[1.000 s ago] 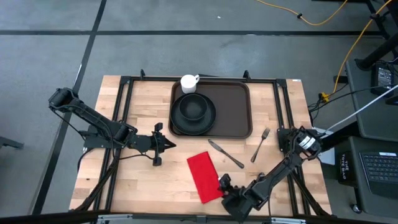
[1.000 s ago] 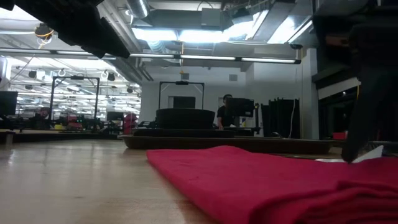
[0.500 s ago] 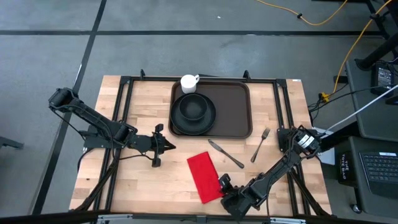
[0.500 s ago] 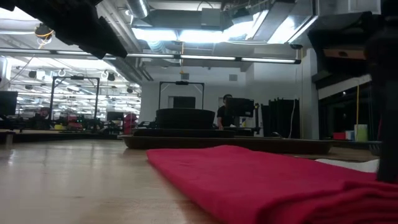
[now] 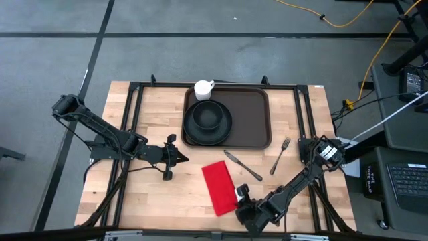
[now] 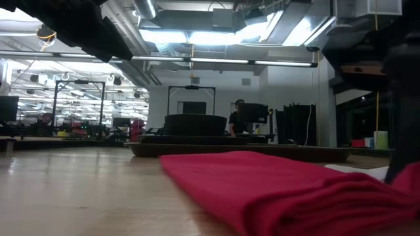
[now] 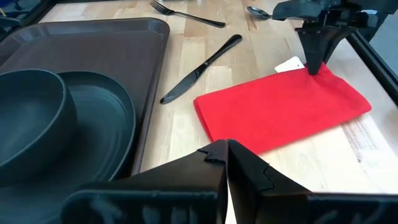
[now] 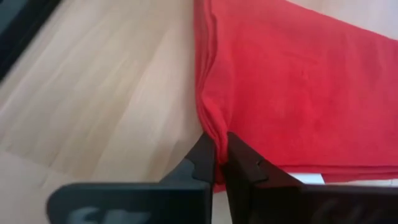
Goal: Set up tray
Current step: Put the red napkin on the brown serving tray to the right of the black plate
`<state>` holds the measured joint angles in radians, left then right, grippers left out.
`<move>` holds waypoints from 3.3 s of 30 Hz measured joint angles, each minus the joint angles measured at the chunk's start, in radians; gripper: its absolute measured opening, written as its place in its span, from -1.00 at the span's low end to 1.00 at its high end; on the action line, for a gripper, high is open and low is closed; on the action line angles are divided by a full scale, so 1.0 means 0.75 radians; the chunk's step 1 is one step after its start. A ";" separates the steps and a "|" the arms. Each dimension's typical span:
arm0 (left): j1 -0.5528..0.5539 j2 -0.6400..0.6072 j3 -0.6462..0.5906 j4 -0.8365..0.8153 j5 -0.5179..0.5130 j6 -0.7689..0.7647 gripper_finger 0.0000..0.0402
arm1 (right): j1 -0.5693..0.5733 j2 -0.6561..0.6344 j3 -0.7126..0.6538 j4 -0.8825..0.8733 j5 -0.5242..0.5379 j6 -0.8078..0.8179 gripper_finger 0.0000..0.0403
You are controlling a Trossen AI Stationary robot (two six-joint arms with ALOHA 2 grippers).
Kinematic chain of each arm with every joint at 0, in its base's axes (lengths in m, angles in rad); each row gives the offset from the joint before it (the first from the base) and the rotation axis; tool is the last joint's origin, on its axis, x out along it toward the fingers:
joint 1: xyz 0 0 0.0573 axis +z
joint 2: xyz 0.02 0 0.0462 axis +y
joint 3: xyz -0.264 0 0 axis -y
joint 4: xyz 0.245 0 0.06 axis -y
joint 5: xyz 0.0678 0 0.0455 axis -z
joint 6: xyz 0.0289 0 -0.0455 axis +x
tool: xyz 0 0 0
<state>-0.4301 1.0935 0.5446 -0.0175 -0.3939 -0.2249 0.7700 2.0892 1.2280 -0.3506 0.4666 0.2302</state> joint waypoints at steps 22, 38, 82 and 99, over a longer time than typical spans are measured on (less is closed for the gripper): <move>0.000 0.000 0.000 0.035 0.016 0.003 -0.97 | 0.032 -0.182 -0.012 -0.017 0.117 0.285 -0.91; 0.000 0.000 0.000 0.040 0.074 0.003 -0.97 | 0.036 -0.192 0.325 -0.593 0.295 0.389 -0.91; 0.000 0.000 0.000 0.038 0.074 0.003 -0.97 | -0.093 -0.345 0.915 -1.508 0.536 0.327 -0.91; 0.000 0.000 0.000 0.034 0.073 0.003 -0.98 | -0.497 -1.151 0.092 -1.010 0.648 -0.178 -0.91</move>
<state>-0.4301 1.0935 0.5446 0.0078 -0.3389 -0.2227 0.3971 1.2262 1.2974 -1.1077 0.9523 0.0969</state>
